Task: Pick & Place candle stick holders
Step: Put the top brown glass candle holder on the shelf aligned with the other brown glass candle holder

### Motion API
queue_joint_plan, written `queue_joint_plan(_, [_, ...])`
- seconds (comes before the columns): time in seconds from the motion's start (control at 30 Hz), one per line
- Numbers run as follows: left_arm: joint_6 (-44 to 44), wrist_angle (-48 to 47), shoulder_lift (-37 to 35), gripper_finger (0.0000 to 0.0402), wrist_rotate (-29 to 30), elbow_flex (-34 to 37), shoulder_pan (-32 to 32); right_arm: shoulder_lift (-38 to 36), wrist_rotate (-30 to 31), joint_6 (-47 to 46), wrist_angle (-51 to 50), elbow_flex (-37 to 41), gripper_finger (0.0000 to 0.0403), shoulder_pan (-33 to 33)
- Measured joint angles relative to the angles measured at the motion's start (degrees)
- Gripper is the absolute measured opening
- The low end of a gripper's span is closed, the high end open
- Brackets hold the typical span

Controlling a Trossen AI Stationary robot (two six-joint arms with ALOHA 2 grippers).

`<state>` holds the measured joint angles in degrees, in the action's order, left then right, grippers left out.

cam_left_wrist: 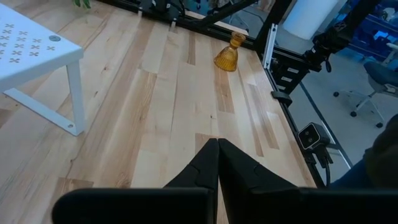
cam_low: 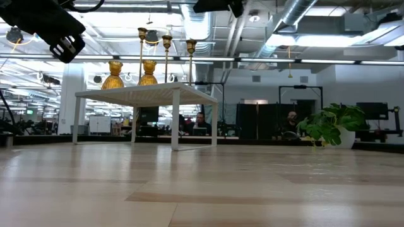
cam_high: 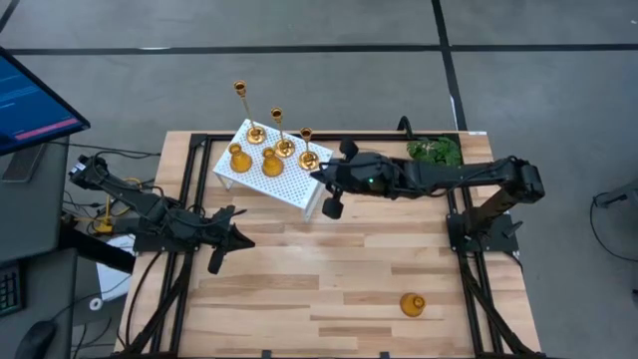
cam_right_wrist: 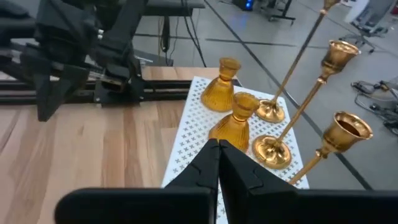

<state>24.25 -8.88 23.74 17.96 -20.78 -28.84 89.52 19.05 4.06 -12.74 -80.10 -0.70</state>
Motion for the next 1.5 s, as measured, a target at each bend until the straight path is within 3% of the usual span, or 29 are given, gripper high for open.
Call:
queue_joint_plan(0.3, [0.0, 0.3, 0.0, 0.0008, 0.0, 0.0, 0.0, 0.0, -7.7, -1.6, 19.9, 11.8, 0.0000, 2.9])
queue_joint_plan(0.53, [0.0, 0.4, 0.0, 0.0008, 0.0, 0.0, 0.0, 4.3, -12.4, -2.6, 25.1, 15.0, 0.0000, 4.8])
queue_joint_plan(0.7, [0.0, 0.4, 0.0, 0.0008, 0.0, 0.0, 0.0, 11.8, -14.1, -3.4, 28.3, 11.3, 0.0000, 4.9])
queue_joint_plan(0.87, [0.0, 0.6, 0.0, 0.0008, 0.0, 0.0, 0.0, 17.6, -7.8, -1.5, 26.7, 4.2, 0.0000, 5.0])
queue_joint_plan(1.0, [0.0, 0.9, 0.0, 0.0008, 0.0, 0.0, 0.0, 19.6, -4.2, 2.6, 17.3, -3.1, 0.0000, 4.2])
queue_joint_plan(1.1, [0.0, 1.2, 0.0, 0.0008, 0.0, 0.0, 0.0, 16.9, -3.9, 3.0, 10.7, -6.6, 0.0000, 2.2])
queue_joint_plan(1.27, [0.0, 1.5, 0.0, 0.0008, 0.0, 0.0, 0.0, 3.6, -3.2, 2.7, -1.3, -7.3, 0.0000, 0.7])
queue_joint_plan(1.5, [0.0, 1.8, 0.0, 0.0008, 0.0, 0.0, 0.0, -13.2, 5.3, -2.0, -18.2, -7.1, 0.0000, -2.0])
